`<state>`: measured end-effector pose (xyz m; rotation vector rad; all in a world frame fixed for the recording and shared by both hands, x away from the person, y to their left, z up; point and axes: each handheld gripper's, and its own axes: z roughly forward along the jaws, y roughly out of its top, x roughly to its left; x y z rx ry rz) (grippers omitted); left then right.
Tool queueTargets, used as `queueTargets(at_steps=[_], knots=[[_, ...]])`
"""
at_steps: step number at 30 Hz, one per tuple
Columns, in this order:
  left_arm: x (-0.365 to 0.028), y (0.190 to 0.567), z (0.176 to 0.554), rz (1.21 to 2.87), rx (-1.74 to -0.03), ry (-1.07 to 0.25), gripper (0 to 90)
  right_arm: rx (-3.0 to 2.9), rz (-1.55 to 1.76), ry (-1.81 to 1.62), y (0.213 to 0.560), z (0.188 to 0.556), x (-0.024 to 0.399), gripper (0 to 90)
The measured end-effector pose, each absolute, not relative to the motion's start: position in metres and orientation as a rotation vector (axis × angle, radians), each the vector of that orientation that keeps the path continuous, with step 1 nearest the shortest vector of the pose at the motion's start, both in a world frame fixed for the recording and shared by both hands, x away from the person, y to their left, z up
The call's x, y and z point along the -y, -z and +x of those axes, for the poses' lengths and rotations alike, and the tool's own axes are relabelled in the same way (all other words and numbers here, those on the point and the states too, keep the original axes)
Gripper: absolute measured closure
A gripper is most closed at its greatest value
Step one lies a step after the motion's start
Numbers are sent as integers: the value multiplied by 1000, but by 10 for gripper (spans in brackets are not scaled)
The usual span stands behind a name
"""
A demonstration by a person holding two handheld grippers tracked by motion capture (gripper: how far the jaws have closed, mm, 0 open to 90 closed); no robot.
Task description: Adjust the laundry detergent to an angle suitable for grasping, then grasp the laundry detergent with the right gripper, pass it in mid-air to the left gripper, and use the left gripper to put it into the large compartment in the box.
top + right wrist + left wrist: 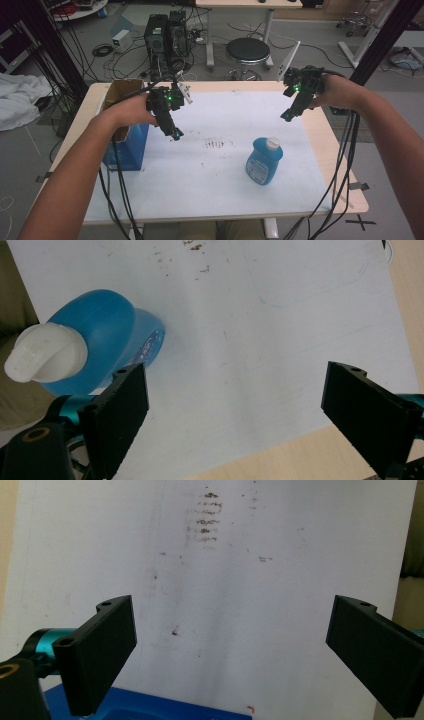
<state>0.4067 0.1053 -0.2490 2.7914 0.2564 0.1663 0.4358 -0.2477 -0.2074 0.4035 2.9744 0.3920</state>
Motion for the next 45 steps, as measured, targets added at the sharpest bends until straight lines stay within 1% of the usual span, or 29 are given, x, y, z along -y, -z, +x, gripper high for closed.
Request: queueTargets(at_steps=[25,35,45], knots=[[-106,250,406,2796,-266,-173,60,-2959,408,-388,207,432,253,108],[-105,255,406,2799,-252,-172,60,-2929,501,-366,213,410,278,108],[-101,261,404,2802,-233,-168,60,-2903,576,-388,220,392,290,109]])
